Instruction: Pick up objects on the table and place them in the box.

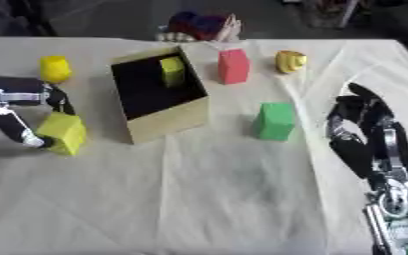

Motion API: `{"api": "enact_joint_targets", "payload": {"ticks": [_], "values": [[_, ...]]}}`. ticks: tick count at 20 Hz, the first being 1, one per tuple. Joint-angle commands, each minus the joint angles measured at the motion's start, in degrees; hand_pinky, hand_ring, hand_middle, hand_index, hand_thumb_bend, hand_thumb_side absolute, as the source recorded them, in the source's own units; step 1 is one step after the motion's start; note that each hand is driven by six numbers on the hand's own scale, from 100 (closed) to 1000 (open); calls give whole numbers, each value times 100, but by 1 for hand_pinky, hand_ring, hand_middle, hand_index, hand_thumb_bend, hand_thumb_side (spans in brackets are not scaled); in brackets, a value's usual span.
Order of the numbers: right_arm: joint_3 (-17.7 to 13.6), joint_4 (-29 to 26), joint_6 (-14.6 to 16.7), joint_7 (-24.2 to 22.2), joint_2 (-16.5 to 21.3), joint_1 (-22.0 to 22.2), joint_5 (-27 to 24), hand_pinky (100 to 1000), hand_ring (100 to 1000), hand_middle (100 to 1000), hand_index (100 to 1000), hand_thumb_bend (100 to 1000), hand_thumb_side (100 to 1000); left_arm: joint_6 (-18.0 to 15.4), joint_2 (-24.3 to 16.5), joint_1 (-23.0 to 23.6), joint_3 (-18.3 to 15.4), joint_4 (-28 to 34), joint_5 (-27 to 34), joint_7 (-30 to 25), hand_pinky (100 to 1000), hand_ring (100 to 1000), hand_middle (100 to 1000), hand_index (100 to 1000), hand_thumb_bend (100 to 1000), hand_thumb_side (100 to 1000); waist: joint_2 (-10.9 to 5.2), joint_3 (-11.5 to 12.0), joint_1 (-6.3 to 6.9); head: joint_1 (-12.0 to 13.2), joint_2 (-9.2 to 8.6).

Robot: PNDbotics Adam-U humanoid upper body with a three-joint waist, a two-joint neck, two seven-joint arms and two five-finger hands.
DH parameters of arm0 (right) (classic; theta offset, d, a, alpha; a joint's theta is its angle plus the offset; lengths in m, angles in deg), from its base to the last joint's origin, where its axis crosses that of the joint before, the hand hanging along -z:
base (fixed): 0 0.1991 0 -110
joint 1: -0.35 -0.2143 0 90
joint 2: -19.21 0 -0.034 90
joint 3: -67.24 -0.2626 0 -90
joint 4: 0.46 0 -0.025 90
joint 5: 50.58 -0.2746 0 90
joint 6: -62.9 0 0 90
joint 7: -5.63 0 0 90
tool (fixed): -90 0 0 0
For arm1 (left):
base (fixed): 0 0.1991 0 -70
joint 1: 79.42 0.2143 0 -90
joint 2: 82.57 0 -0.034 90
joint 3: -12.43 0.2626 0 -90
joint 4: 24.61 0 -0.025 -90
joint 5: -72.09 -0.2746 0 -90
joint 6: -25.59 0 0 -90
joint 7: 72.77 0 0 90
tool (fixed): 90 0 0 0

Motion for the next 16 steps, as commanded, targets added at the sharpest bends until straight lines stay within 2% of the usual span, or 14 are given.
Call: {"api": "enact_joint_targets", "payload": {"ticks": [1, 6, 9, 12, 16], "values": [[-23, -47, 1, -5, 72, -31, 1, 798, 744, 684, 869, 100, 245, -248, -86, -95, -94, 105, -19, 20, 705, 500, 479, 585, 264, 100, -154, -11, 65, 8, 23], [-29, -38, -5, 2, 78, -16, -1, 798, 744, 684, 869, 100, 247, -39, -229, -233, -356, 696, 367, 133, 713, 485, 457, 562, 270, 100, -163, -1, 62, -4, 23], [-23, -33, -5, -4, 83, -6, -8, 798, 744, 684, 869, 100, 247, 150, -224, -573, -534, 857, 413, 238, 724, 497, 468, 566, 295, 100, -174, 11, 64, -8, 23], [-11, -23, -6, -12, 77, 4, -20, 798, 744, 683, 869, 100, 247, 311, 69, -994, -678, 627, 89, 567, 726, 513, 484, 584, 318, 100, -179, 5, 62, -6, 23], [24, -20, 0, -45, 54, -49, -36, 798, 744, 683, 869, 100, 255, 395, 638, -1448, -726, -50, -600, 1203, 739, 552, 509, 612, 347, 110, -130, -83, 45, 21, 23]]}}
